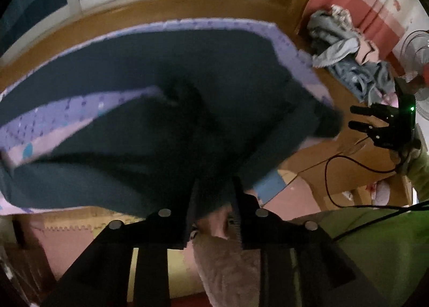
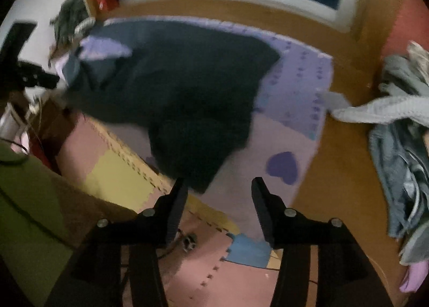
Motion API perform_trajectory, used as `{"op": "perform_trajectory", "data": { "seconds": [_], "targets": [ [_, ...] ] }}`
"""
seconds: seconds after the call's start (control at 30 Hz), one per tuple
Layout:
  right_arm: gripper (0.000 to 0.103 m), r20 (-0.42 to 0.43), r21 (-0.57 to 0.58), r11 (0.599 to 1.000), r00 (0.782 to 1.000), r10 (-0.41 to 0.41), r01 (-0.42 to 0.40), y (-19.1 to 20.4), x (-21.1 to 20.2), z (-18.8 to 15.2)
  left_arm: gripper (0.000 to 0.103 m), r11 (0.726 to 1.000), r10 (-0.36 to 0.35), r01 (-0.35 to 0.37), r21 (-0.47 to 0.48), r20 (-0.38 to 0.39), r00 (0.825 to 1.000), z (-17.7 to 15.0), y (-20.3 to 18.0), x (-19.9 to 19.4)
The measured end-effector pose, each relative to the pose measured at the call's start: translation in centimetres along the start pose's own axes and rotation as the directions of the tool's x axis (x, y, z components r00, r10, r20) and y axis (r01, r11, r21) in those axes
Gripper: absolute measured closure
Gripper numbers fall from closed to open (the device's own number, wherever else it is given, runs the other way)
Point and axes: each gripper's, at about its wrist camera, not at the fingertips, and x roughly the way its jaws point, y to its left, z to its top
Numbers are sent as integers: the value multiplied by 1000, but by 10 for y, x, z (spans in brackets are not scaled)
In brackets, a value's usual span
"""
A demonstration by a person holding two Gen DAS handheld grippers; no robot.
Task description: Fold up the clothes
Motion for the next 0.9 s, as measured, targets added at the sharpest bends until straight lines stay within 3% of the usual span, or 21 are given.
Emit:
{"op": "perform_trajectory", "data": {
  "seconds": [0.17,0.27,0.37,0.43,0.5,0.67,0.8,0.9],
  "targets": [
    [50,148,130,991,989,16,-35,-36,-21,13,72,995,-91,89,35,65,994,24,-10,-18],
    [50,209,211,973,976,52,-97,-51,0,35,66,991,-80,70,114,88,993,57,-12,-12],
    [50,224,287,943,969,103,-167,-60,29,57,66,966,-155,134,222,81,985,112,-16,20],
    [50,215,303,940,972,92,-156,-56,44,67,66,938,-212,198,285,19,977,155,-19,56],
    [50,209,311,940,975,80,-144,-53,51,69,66,912,-222,217,348,-26,975,188,-29,86],
    [50,141,364,928,990,27,-77,-43,66,63,66,793,-194,241,560,-144,970,271,-59,156],
    [50,80,401,916,997,-4,-29,-33,68,45,66,679,-128,262,686,-241,962,306,-87,201],
    [50,38,417,909,999,-18,0,-27,68,34,66,610,-58,236,756,-254,965,317,-103,222]
  ]
}}
